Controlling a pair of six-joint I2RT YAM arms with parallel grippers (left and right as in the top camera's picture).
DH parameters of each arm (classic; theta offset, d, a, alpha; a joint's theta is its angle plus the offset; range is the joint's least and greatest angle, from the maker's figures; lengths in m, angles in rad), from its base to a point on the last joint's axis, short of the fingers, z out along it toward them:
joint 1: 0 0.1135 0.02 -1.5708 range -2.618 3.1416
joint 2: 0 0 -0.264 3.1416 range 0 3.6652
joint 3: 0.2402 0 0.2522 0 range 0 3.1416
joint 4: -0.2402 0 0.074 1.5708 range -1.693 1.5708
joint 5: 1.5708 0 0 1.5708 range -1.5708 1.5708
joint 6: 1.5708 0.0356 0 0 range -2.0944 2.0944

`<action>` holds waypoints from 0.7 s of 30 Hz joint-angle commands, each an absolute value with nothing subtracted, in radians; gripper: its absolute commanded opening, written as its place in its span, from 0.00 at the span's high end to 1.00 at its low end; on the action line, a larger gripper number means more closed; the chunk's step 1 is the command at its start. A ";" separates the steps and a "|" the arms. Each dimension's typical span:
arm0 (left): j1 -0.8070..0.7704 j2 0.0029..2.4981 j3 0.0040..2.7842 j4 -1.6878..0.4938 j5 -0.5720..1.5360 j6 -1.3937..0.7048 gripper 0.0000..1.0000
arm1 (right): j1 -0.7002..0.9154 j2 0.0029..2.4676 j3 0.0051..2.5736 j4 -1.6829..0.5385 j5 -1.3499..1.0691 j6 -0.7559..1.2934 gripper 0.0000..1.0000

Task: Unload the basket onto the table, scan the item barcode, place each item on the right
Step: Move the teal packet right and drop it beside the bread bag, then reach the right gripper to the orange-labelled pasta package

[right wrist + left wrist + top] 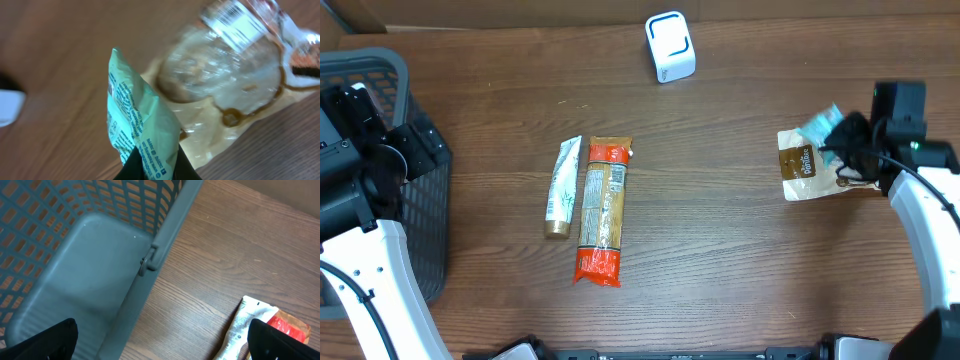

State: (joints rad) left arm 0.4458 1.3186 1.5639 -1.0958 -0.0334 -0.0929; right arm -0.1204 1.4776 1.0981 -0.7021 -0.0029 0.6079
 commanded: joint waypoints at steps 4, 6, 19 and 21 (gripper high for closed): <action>0.449 1.320 1.569 -1.095 -0.025 -0.067 0.00 | -0.181 1.473 0.914 -0.543 -0.028 0.640 0.91; 0.449 1.320 1.569 -1.095 -0.025 -0.067 0.01 | -0.192 1.476 0.879 -0.529 -0.027 0.638 0.76; 0.448 1.320 1.569 -1.095 -0.025 -0.067 0.00 | -0.199 1.475 0.971 -0.664 0.002 0.520 0.08; 0.448 1.320 1.569 -1.095 -0.025 -0.067 0.01 | -0.199 1.465 1.026 -0.723 0.013 0.513 0.07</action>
